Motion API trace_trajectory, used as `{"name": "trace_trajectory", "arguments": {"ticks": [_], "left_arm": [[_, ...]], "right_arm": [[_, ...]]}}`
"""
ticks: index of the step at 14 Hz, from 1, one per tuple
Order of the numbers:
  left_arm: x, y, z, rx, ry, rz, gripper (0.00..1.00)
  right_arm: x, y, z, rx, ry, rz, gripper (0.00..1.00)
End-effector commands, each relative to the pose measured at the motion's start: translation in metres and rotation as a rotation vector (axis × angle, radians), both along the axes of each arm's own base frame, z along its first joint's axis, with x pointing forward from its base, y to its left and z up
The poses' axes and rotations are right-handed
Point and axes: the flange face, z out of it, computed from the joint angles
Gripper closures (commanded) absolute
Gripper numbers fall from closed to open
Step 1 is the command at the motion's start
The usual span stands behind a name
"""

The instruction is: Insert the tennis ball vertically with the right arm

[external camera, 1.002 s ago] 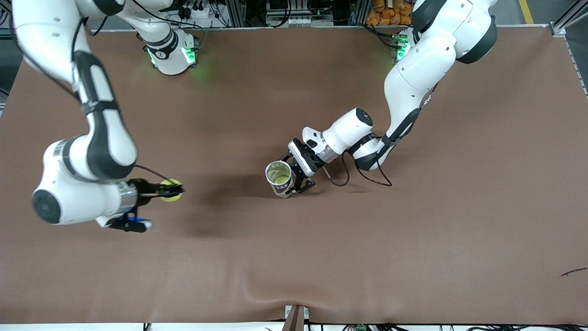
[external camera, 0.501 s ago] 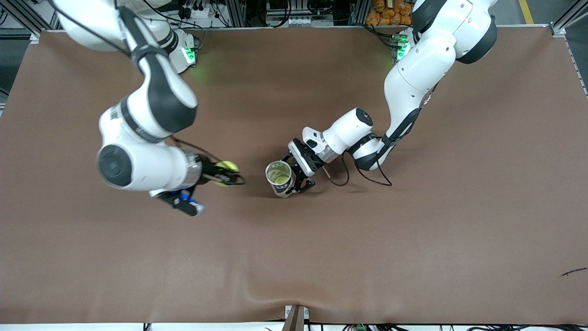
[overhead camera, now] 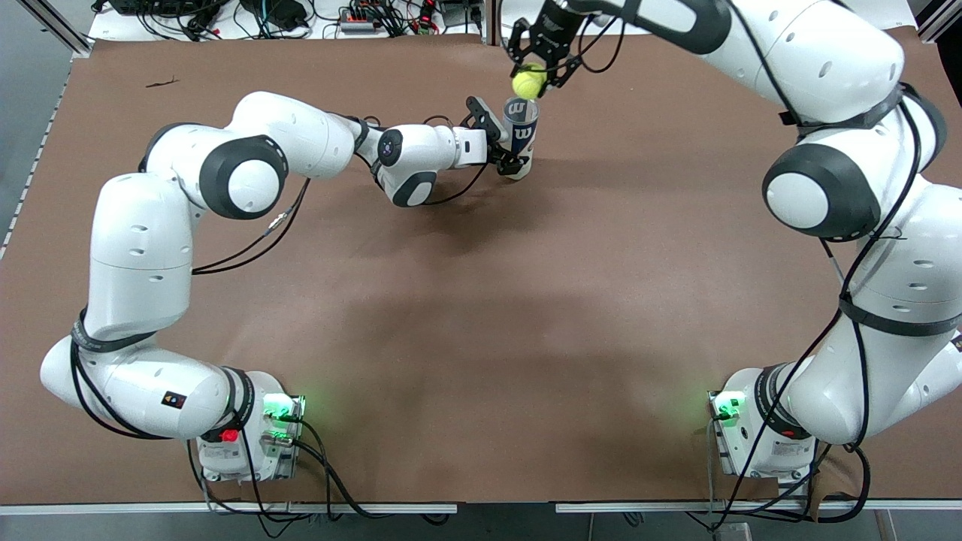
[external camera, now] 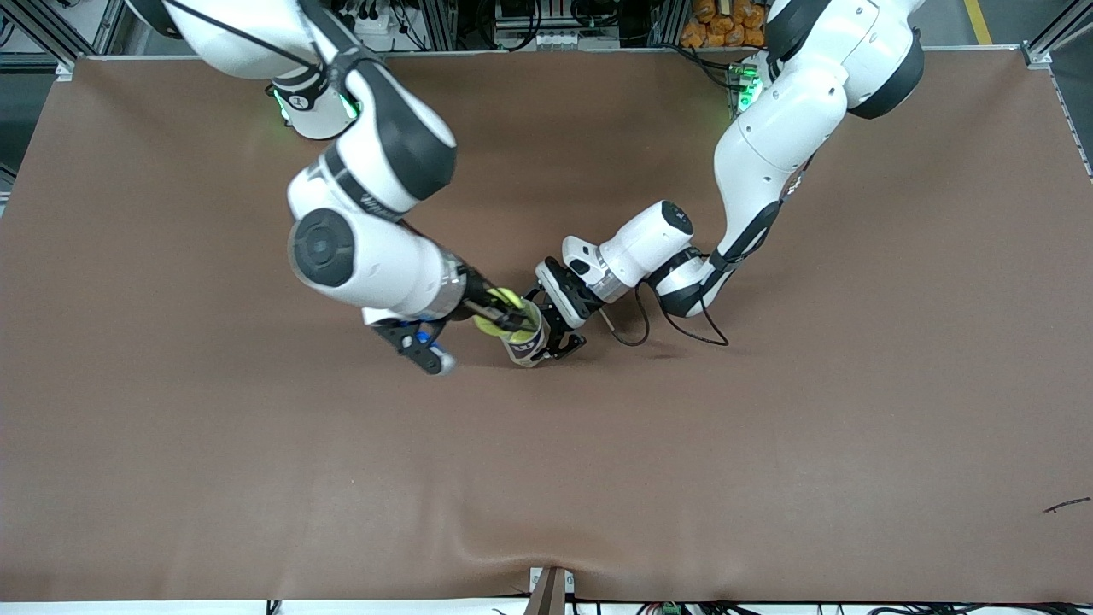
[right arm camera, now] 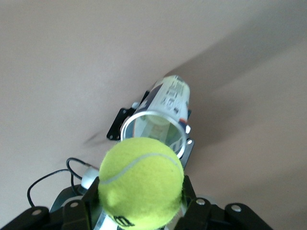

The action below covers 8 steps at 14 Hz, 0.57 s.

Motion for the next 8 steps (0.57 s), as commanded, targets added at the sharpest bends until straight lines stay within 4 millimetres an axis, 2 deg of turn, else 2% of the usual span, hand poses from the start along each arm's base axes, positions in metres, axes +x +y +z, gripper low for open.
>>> {"name": "trace_trajectory", "arguments": {"ticks": [1, 4, 7, 8], "left_arm": [[0.0, -0.002, 0.001, -0.007, -0.018, -0.021, 0.2], [0.0, -0.002, 0.001, -0.009, -0.02, -0.021, 0.2], [-0.001, -0.002, 0.0, -0.008, -0.018, -0.022, 0.2], [-0.001, -0.002, -0.001, -0.008, -0.017, -0.022, 0.2]], "right_arm": [[0.002, 0.002, -0.006, -0.023, -0.005, -0.012, 0.6], [-0.01, 0.018, -0.022, -0.068, -0.007, 0.028, 0.59], [-0.009, 0.017, -0.031, -0.099, -0.017, 0.038, 0.58], [-0.009, 0.017, -0.031, -0.099, -0.017, 0.038, 0.47]]}}
